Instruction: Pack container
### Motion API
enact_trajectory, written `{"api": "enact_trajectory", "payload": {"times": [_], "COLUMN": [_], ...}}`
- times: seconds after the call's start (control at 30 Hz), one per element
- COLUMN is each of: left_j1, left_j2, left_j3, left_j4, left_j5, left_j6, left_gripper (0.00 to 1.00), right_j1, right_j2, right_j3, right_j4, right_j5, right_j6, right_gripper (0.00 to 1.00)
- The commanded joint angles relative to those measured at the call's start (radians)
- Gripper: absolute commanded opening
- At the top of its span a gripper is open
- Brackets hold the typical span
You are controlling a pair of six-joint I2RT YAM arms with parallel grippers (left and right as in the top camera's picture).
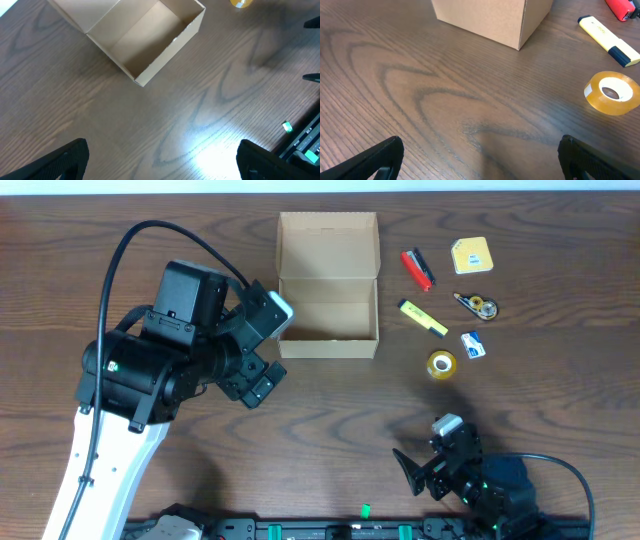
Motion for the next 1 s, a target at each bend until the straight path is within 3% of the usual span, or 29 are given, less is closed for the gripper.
{"api": "enact_trajectory", "payload": {"times": [0.0, 0.43, 0.63, 0.7, 0.8, 0.97], "left_j1": [0.0, 0.0, 0.0, 0.0, 0.0, 0.0], "left_j2": [-0.004, -0.002, -0.002, -0.002, -0.002, -0.002], "left_j3": [0.031, 0.031, 0.031, 0.031, 0.031, 0.031], "left_j4": [0.002, -0.01, -0.01, -0.01, -0.01, -0.01], "left_j5": [-0.002, -0.004, -0.004, -0.004, -0.004, -0.004], "left_j6": [0.01, 0.01, 0.01, 0.01, 0.01, 0.01], "left_gripper": [0.95, 0.95, 0.95, 0.95, 0.95, 0.95], "right_j1": [0.009, 0.009, 0.009, 0.009, 0.01, 0.009], "right_j2": [-0.005, -0.005, -0.005, -0.005, -0.005, -0.005], "right_j3": [-0.01, -0.01, -0.01, -0.01, -0.01, -0.01], "right_j4": [-0.005, -0.005, 0.156, 0.219, 0.25, 0.245], "right_j5": [0.003, 0.003, -0.111, -0.202, -0.339, -0.345], "right_j6": [-0.011, -0.011, -0.009, 0.104, 0.428, 0.518], "right_gripper": [0.99, 0.99, 0.99, 0.99, 0.99, 0.99]}}
